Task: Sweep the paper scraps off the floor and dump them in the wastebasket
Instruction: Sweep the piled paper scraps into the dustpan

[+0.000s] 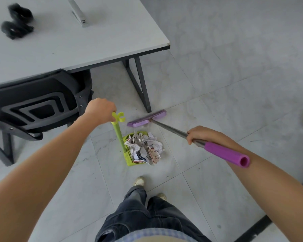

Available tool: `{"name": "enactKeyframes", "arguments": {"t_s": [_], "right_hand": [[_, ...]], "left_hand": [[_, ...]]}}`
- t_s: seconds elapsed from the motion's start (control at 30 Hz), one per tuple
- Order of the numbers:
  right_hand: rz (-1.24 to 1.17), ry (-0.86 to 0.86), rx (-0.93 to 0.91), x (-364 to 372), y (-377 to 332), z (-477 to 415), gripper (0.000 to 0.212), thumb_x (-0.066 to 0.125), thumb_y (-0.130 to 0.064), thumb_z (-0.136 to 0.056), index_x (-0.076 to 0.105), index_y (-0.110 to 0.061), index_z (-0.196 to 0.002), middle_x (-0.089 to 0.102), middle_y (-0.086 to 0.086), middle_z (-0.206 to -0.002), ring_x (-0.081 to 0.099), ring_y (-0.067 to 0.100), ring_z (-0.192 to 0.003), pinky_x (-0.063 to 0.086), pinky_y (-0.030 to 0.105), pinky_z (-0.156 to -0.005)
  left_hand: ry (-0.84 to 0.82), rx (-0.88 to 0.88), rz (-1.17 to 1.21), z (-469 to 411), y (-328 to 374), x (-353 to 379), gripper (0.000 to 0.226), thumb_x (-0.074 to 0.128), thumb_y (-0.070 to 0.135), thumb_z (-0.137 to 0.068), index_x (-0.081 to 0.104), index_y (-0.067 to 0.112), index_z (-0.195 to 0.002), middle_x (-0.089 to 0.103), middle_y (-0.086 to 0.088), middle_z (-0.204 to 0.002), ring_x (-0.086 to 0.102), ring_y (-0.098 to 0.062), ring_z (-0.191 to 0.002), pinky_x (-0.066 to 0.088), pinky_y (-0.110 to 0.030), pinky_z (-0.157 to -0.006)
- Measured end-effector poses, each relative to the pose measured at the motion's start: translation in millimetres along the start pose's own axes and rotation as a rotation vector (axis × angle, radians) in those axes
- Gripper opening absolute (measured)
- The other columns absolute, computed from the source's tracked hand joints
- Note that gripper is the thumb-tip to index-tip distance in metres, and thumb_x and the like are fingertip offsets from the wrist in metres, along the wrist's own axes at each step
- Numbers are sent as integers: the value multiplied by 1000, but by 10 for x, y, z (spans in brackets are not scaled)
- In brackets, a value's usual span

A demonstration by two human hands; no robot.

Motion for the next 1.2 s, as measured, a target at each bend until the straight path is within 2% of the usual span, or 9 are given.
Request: {"name": "enactKeyframes", "arguments": {"t_s": [0.13, 0.3, 0.4, 0.47, 0.57, 0.63, 0.8, 1.0, 1.2], "right_hand": [[36, 0, 32, -43, 336, 120, 26, 64, -21, -58, 52, -6, -75, 48, 2, -67, 42, 15, -56, 31, 21, -48], [34, 3, 94, -2, 644, 331, 29, 56, -25, -41, 51, -10, -65, 50, 1, -64, 43, 15, -54, 31, 23, -47], [-125, -8, 95, 95, 737, 459, 22, 58, -23, -44, 50, -8, -59, 53, 0, -43, 44, 14, -40, 32, 21, -44], [-220, -31, 78, 187, 767, 545, 19, 61, -22, -58, 48, -8, -54, 50, -3, -33, 42, 11, -31, 32, 21, -42], [-502, -30, 115, 238, 904, 623, 23, 50, -9, -80, 41, -11, -58, 43, 0, -34, 34, 10, -26, 27, 15, -32], [-707, -19, 184, 223, 1033, 681, 24, 45, -7, -82, 34, -14, -61, 37, 1, -35, 27, 9, -25, 20, 11, -29], [-858, -7, 203, 36, 1071, 896, 24, 40, -10, -85, 36, -11, -62, 41, 2, -32, 25, 7, -20, 18, 8, -27], [-807, 20, 135, -48, 769, 728, 18, 44, -11, -84, 39, -12, -68, 44, 1, -37, 29, 8, -24, 23, 10, -28], [-627, 45, 127, 220, 397, 318, 8, 56, 1, -78, 51, -1, -71, 62, 13, -65, 62, 13, -43, 48, 18, -41]], "left_hand": [[9, 5, -7, -21, 16, -4, 20, 61, 35, -82, 69, 22, -94, 51, 2, -79, 55, -25, -83, 36, -26, -63], [22, 0, -28, -24, -1, 0, 19, 60, 35, -82, 70, 21, -92, 52, 4, -71, 49, -22, -75, 36, -24, -60], [32, -1, -28, -21, -3, 2, 19, 61, 34, -81, 72, 20, -88, 50, 6, -64, 53, -22, -75, 33, -22, -56], [33, -3, -28, -14, -15, 4, 18, 61, 33, -81, 71, 21, -88, 49, 6, -63, 53, -21, -75, 34, -22, -57], [40, 7, -41, -18, -14, 1, 19, 61, 35, -81, 70, 22, -91, 51, 4, -69, 51, -22, -73, 33, -22, -57], [41, 14, -42, -14, -2, -3, 20, 61, 36, -81, 71, 22, -92, 53, 3, -72, 51, -22, -74, 33, -22, -57], [49, 17, -24, -18, -12, -15, 20, 62, 36, -81, 70, 22, -91, 55, 2, -74, 51, -22, -75, 34, -23, -57], [39, 30, -13, -34, -2, 7, 20, 62, 35, -80, 70, 19, -88, 62, 0, -78, 56, -23, -76, 37, -24, -58], [30, 22, -14, -13, -14, 16, 20, 61, 33, -81, 70, 19, -93, 57, 0, -79, 52, -24, -75, 37, -25, -60]]}}
Point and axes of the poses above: each hand's wrist, its own z-axis away from the middle knuckle, its own x-axis out of the palm, y = z × x, the point moved 9 cm from there along -z, towards the middle knuckle
